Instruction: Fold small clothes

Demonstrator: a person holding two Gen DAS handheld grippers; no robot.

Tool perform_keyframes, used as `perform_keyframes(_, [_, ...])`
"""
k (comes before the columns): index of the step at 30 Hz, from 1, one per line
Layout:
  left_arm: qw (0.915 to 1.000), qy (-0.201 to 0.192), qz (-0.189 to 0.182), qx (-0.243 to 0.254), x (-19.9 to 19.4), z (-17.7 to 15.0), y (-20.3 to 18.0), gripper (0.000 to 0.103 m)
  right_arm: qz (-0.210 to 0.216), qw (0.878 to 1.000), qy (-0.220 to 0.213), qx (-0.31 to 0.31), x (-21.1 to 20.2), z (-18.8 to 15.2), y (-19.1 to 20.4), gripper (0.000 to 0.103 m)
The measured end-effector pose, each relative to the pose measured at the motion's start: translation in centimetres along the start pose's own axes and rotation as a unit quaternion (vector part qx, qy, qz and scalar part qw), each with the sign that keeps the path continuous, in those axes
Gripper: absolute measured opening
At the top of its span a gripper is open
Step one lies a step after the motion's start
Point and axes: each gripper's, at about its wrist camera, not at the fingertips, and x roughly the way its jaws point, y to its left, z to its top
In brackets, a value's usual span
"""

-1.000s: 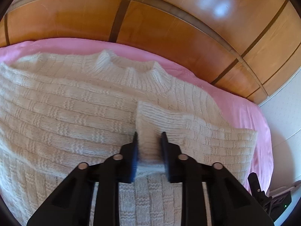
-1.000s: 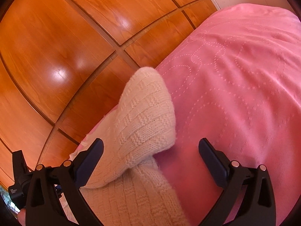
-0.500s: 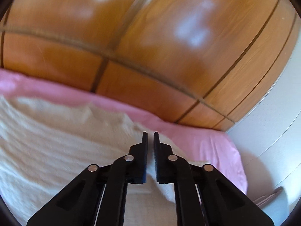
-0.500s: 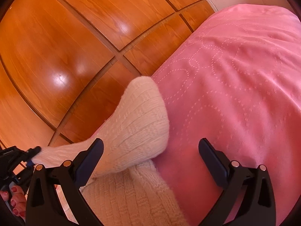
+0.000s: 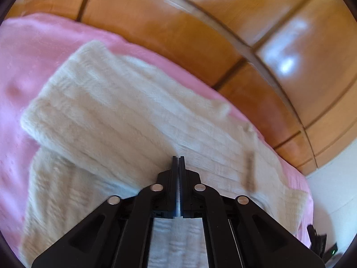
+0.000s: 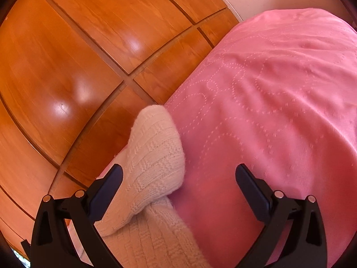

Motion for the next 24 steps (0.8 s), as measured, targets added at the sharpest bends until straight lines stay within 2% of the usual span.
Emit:
perform_keyframes(3, [0.998,0.028,-0.049,0.028,0.5,0.0,-2.9,0.0,-0.002,1.0,0.003,-0.001,0.1,0.0,0.0,0.101])
perform_keyframes(5, [0.9958,0.053,-0.064,0.039,1.8,0.0,-5.3,0.034,-0.002,1.0,0.002,-0.001,0.1,0.1,0.0,0.101])
perform_keyframes(6, [0.9948,0.065,-0.065,0.044,2.5,-0.3,-6.2,0.072,-0.002,1.0,0.002,-0.001,0.1,0.1,0.1,0.101])
perform_keyframes(7, [0.9935,0.078,-0.062,0.055,3.5,-0.5,-7.2,0.08,-0.002,1.0,0.003,-0.001,0.1,0.1,0.1,0.101])
perform_keyframes(8, [0.9934,0.078,-0.051,0.067,3.9,-0.7,-7.9,0.081,-0.003,1.0,0.003,-0.002,0.1,0.1,0.1,0.101])
perform_keyframes(9, [0.9935,0.07,-0.034,0.084,4.3,-1.0,-8.8,0.081,-0.003,1.0,0.003,-0.002,0.1,0.1,0.1,0.101])
perform_keyframes(11, [0.9913,0.081,-0.024,0.101,5.4,-1.2,-10.3,0.06,-0.004,1.0,0.004,-0.002,0.2,0.0,0.1,0.101])
perform_keyframes(12, [0.9898,0.09,-0.016,0.11,5.8,-1.3,-10.9,0.035,-0.004,1.0,0.004,-0.003,0.2,0.0,0.1,0.101])
perform_keyframes(13, [0.9885,0.096,-0.01,0.117,5.9,-1.2,-11.4,0.013,-0.004,1.0,0.005,-0.004,0.2,0.0,0.1,0.101])
perform_keyframes(14, [0.9882,0.097,-0.017,0.117,5.7,-1.0,-11.9,0.007,-0.005,1.0,0.006,-0.004,0.2,-0.1,0.2,0.101])
perform_keyframes(16, [0.9916,0.073,-0.044,0.097,4.7,0.1,-11.9,0.006,-0.006,1.0,0.006,-0.004,0.3,-0.1,0.1,0.101])
perform_keyframes(20, [0.9967,0.019,-0.061,0.051,2.0,2.8,-10.9,0.006,-0.006,1.0,0.006,-0.004,0.3,-0.1,0.2,0.101])
perform_keyframes(24, [0.9979,-0.038,-0.033,0.04,-0.2,4.2,-7.8,0.006,-0.007,1.0,0.007,-0.004,0.3,-0.1,0.1,0.101])
